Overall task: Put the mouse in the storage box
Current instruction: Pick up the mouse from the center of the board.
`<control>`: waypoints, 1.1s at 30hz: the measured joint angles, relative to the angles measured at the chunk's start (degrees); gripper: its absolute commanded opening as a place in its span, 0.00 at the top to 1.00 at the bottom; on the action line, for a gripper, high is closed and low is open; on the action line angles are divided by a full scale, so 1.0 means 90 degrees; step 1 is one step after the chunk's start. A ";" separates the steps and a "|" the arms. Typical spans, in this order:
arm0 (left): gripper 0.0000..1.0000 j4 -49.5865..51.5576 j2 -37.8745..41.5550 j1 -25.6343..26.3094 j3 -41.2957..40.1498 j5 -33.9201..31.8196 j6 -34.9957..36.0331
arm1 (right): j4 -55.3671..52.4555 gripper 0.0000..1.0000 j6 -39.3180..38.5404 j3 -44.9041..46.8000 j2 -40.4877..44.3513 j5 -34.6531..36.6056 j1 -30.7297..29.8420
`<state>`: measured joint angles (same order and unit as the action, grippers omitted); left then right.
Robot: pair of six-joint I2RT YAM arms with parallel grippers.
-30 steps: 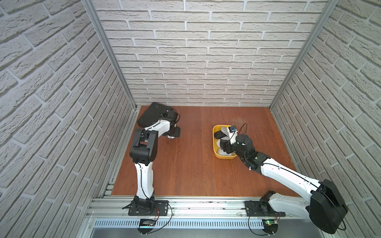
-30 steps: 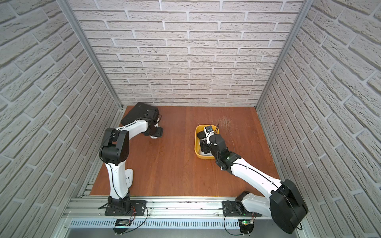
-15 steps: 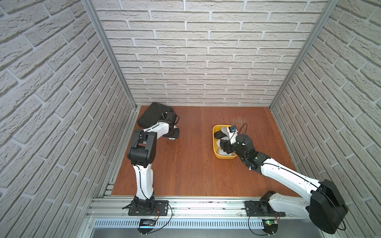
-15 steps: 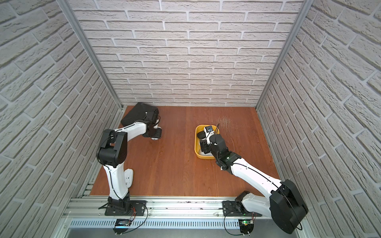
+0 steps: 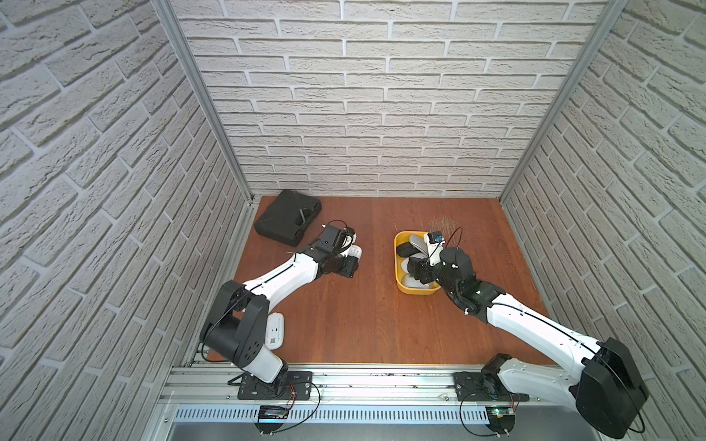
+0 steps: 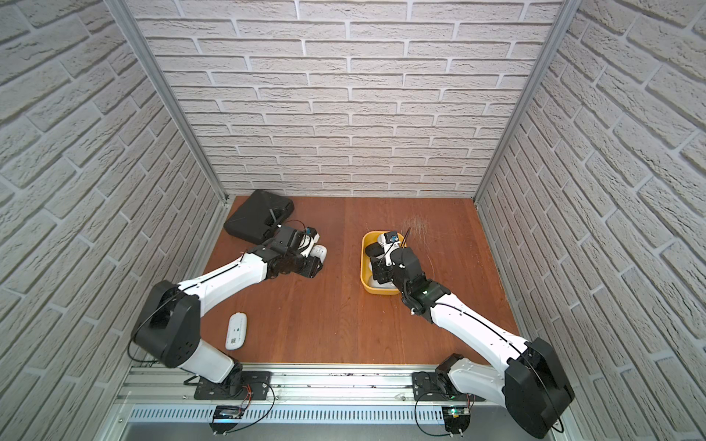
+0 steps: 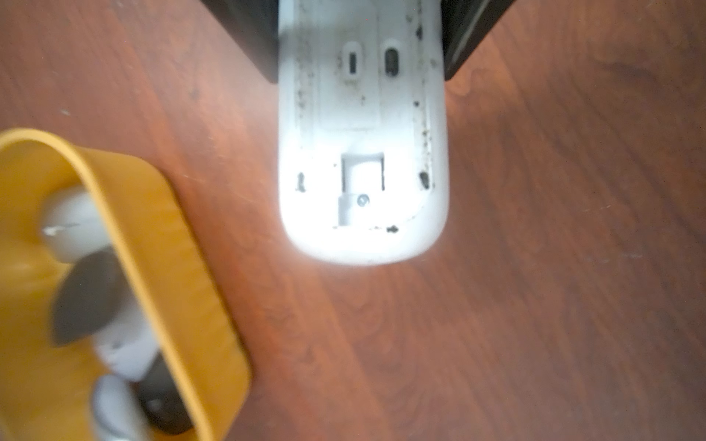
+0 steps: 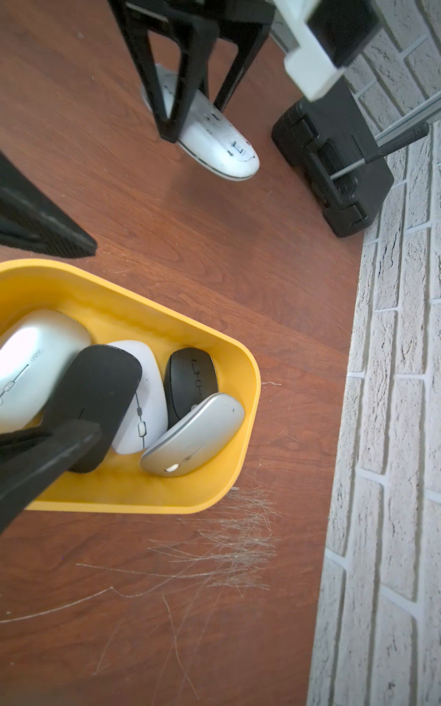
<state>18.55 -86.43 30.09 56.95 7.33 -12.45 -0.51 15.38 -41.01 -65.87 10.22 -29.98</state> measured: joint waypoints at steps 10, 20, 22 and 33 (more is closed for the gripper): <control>0.46 -0.0782 0.1207 0.0639 -0.0988 0.0709 0.0270 | 0.0221 0.25 0.1882 -0.0478 -0.0415 -0.1919 0.0034; 0.47 -0.1112 0.1265 0.0697 -0.1141 0.1209 0.0413 | 0.1967 0.25 0.3718 -0.0437 -0.1984 -0.3517 -0.0165; 0.47 -0.1132 0.1265 0.0702 -0.1163 0.1241 0.0420 | 0.2181 0.29 0.3869 -0.0437 -0.2106 -0.3623 -0.0260; 0.47 -0.1202 0.1263 0.0702 -0.1178 0.1239 0.0425 | 0.3048 0.68 0.4381 -0.0440 -0.2827 -0.3949 -0.0602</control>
<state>7.73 -75.07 36.40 46.35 18.48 -8.62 26.92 54.81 -44.97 -91.31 -25.32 -35.40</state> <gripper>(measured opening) 0.624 0.424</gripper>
